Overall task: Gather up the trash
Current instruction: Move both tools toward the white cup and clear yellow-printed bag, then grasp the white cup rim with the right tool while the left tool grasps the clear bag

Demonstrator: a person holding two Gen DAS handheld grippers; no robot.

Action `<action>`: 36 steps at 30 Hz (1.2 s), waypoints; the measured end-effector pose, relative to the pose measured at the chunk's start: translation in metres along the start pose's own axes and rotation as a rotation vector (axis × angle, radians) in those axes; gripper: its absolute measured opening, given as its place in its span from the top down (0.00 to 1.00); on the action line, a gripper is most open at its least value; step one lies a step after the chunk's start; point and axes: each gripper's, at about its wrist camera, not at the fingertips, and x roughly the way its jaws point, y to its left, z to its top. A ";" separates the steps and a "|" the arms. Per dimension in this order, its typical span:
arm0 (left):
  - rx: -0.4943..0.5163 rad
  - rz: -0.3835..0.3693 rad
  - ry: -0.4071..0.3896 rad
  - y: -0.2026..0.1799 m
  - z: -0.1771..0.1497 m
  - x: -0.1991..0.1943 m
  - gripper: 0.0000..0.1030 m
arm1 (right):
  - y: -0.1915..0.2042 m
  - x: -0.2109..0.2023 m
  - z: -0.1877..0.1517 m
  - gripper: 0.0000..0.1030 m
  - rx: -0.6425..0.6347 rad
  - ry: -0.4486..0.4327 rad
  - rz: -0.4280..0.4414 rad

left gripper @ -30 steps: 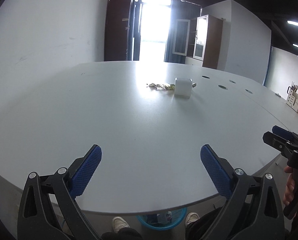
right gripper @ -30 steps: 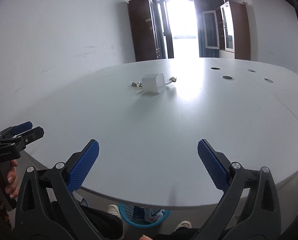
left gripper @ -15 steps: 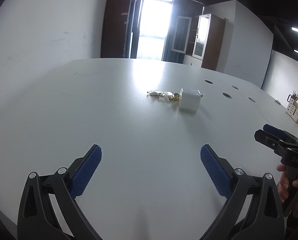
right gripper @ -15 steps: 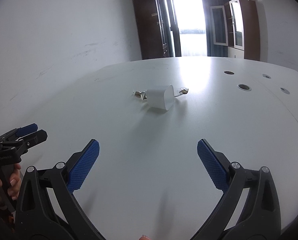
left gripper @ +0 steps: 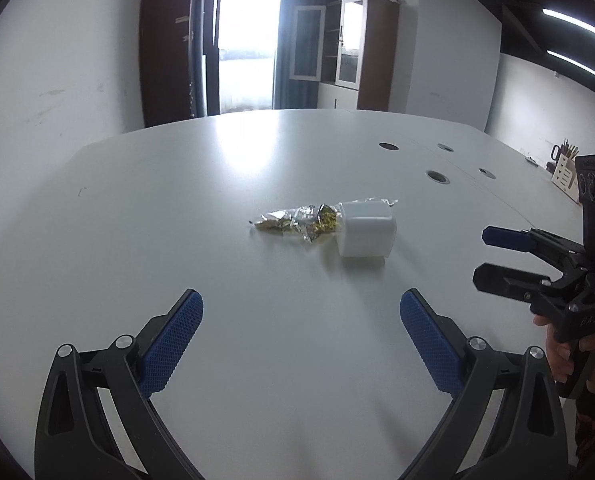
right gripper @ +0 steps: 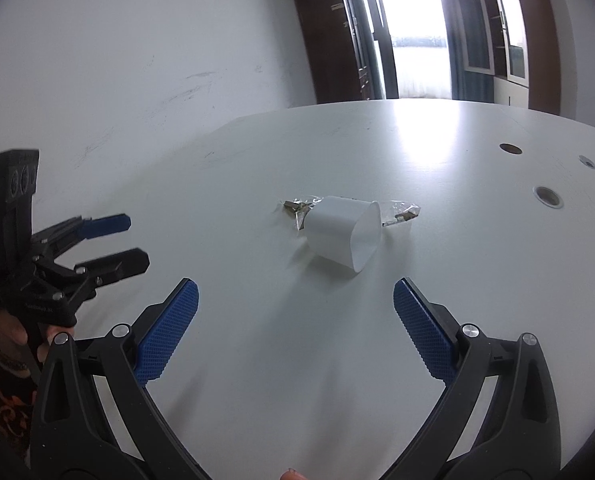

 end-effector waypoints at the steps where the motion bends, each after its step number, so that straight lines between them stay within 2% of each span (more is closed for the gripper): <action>1: 0.006 0.007 -0.005 0.005 0.010 0.006 0.06 | -0.002 0.007 0.005 0.09 -0.004 0.006 -0.007; 5: 0.062 0.000 0.016 0.019 0.047 0.049 0.06 | -0.009 0.035 0.021 0.10 -0.022 0.038 -0.017; 8: 0.094 -0.022 0.033 0.026 0.059 0.080 0.06 | -0.015 0.055 0.028 0.16 -0.023 0.065 0.003; 12: 0.051 -0.052 0.063 0.041 0.058 0.115 0.06 | -0.028 0.078 0.026 0.22 0.017 0.102 0.024; 16: -0.038 -0.183 0.032 0.054 0.047 0.129 0.06 | -0.031 0.087 0.024 0.23 0.017 0.115 0.012; 18: -0.027 -0.194 0.042 0.052 0.047 0.135 0.06 | -0.030 0.090 0.025 0.23 0.018 0.122 0.005; 23: -0.062 -0.204 0.091 0.050 0.051 0.150 0.06 | -0.035 0.105 0.021 0.40 0.059 0.161 0.021; 24: -0.071 -0.202 0.099 0.050 0.053 0.156 0.06 | -0.037 0.108 0.020 0.47 0.078 0.169 0.043; 26: -0.103 -0.176 0.114 0.049 0.052 0.169 0.06 | -0.045 0.116 0.021 0.52 0.113 0.179 0.089; 27: -0.115 -0.145 0.131 0.047 0.051 0.176 0.07 | -0.045 0.119 0.020 0.58 0.112 0.184 0.083; 29: -0.091 -0.097 0.121 0.039 0.047 0.178 0.07 | -0.042 0.119 0.019 0.68 0.106 0.190 0.084; 31: -0.084 -0.111 0.113 0.034 0.047 0.175 0.07 | -0.036 0.117 0.018 0.78 0.091 0.185 0.091; 32: -0.096 -0.109 0.100 0.033 0.048 0.173 0.07 | -0.033 0.117 0.017 0.81 0.081 0.186 0.093; 34: -0.133 -0.101 0.085 0.037 0.050 0.170 0.07 | -0.027 0.117 0.016 0.94 0.062 0.189 0.088; 36: -0.186 -0.083 0.085 0.042 0.051 0.172 0.07 | -0.025 0.114 0.015 0.95 0.057 0.178 0.061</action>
